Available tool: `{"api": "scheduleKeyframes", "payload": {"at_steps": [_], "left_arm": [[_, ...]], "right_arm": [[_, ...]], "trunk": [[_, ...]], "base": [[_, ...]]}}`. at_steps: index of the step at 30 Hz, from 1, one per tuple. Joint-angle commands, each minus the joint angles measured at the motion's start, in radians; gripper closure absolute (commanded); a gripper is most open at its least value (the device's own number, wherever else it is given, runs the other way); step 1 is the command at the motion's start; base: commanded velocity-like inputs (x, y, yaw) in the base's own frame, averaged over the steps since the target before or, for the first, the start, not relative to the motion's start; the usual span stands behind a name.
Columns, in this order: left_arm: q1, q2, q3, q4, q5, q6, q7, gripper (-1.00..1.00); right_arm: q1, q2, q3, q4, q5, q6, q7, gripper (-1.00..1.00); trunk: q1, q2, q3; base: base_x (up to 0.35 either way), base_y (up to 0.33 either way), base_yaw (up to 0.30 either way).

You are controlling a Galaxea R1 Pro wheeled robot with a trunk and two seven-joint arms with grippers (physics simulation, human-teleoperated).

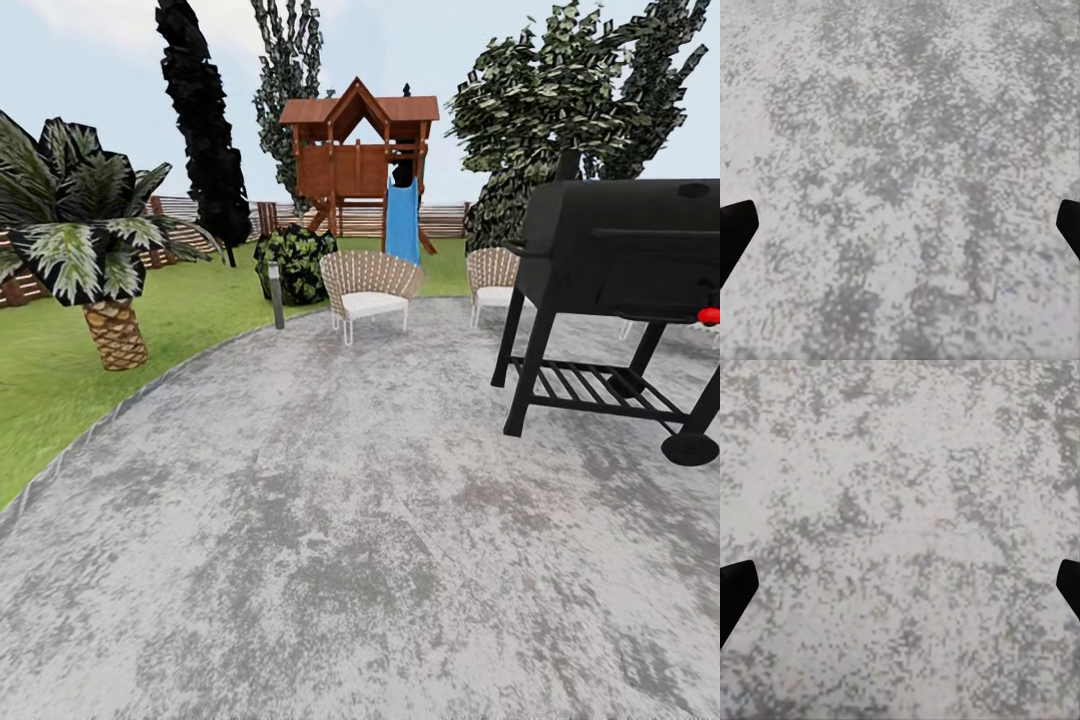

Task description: In the garden, pick up the pesticide atomizer on the floor and spray pesticide onto both trees until each tree trunk is fully covered.

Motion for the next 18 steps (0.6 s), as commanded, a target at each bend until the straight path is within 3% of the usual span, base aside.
{"api": "scheduleKeyframes", "payload": {"at_steps": [1, 18], "left_arm": [[-0.001, 0.0, 0.002, 0.001, 0.001, -0.003, 0.0, -1.0], [-0.001, -0.002, 0.001, 0.001, 0.0, -0.003, 0.0, -1.0]], "right_arm": [[0.0, 0.0, -0.001, 0.0, 0.0, -0.003, 0.0, -1.0], [0.0, 0.0, -0.001, 0.001, 0.0, -0.002, 0.0, -1.0]], "trunk": [[0.004, -0.008, -0.006], [0.069, -0.127, -0.086]], "base": [[0.0, 0.0, 0.0], [0.0, 0.0, 0.0]]}}
